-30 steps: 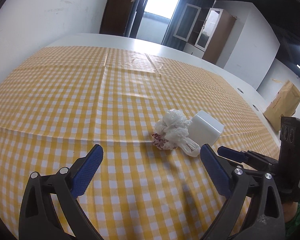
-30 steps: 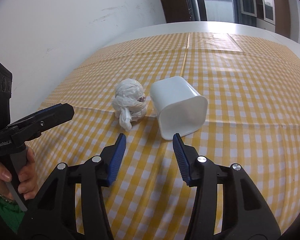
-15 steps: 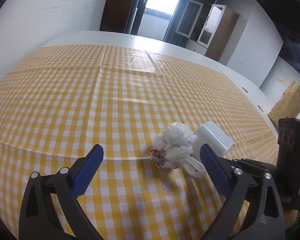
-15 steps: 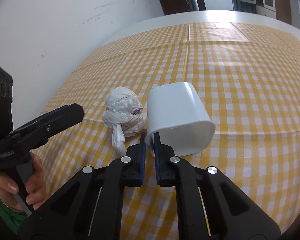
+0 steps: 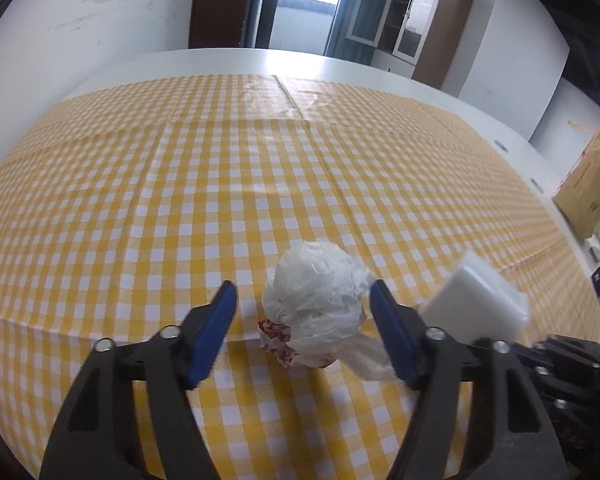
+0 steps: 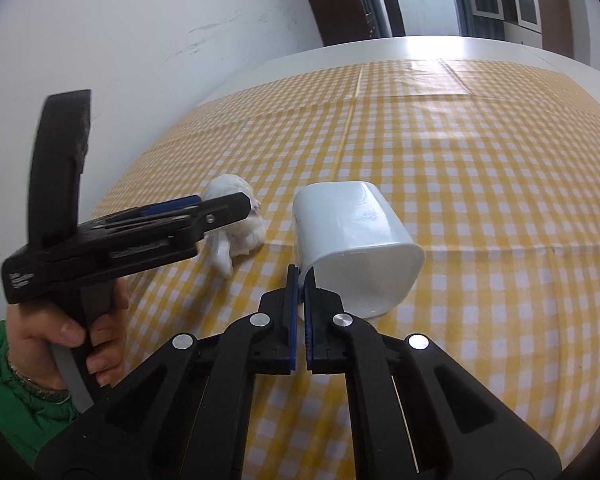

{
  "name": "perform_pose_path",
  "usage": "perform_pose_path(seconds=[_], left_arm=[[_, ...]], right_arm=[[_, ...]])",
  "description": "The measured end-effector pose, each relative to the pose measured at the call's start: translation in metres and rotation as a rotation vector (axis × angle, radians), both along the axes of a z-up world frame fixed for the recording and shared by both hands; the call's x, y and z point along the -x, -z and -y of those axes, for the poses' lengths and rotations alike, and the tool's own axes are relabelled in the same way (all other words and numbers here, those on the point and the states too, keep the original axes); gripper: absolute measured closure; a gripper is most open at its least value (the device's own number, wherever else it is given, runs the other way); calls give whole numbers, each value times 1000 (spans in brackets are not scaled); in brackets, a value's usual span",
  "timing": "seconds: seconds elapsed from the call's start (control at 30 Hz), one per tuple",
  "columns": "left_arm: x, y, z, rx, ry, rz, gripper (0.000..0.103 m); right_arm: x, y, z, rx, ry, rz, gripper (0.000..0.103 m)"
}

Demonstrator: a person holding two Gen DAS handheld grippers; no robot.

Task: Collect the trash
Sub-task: 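Grasp the crumpled plastic bag with left tool while right tool grasps the white cup rim, then carry the plastic bag and white cup with both tools down over the wastebasket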

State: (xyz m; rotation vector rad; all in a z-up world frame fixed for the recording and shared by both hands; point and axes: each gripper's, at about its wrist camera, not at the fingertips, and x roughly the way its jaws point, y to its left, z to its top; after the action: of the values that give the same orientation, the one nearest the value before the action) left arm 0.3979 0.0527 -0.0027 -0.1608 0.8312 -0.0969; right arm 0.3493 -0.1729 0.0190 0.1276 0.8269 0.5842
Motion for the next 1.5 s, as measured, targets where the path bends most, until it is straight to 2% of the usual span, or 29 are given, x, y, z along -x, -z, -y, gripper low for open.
perform_pose_path(seconds=[0.03,0.1,0.3,0.4,0.63,0.77,0.9,1.27,1.5], left_arm=[[-1,4,3,-7,7,-7,58],[4,2,2,-2,-5,11,60],[51,-19,-9,128,-18,97,61],[81,-25,-7,148,1,129,61],[145,-37,4,162,59,207,62],[177,-39,8,143,78,230,62],[215,-39,10,161,100,261,62],[281,-14,22,183,152,270,62],[320,-14,34,163,195,294,62]], right_arm=[[3,0,3,-6,2,0,101],[8,-2,7,-9,5,11,101],[37,-13,14,-16,-8,67,101],[52,-18,16,-11,-10,97,101],[88,-20,20,-4,-7,151,101],[111,-19,23,21,2,189,101],[139,-19,25,36,-14,233,101],[227,4,35,54,-64,251,101],[265,6,42,66,-86,269,101]])
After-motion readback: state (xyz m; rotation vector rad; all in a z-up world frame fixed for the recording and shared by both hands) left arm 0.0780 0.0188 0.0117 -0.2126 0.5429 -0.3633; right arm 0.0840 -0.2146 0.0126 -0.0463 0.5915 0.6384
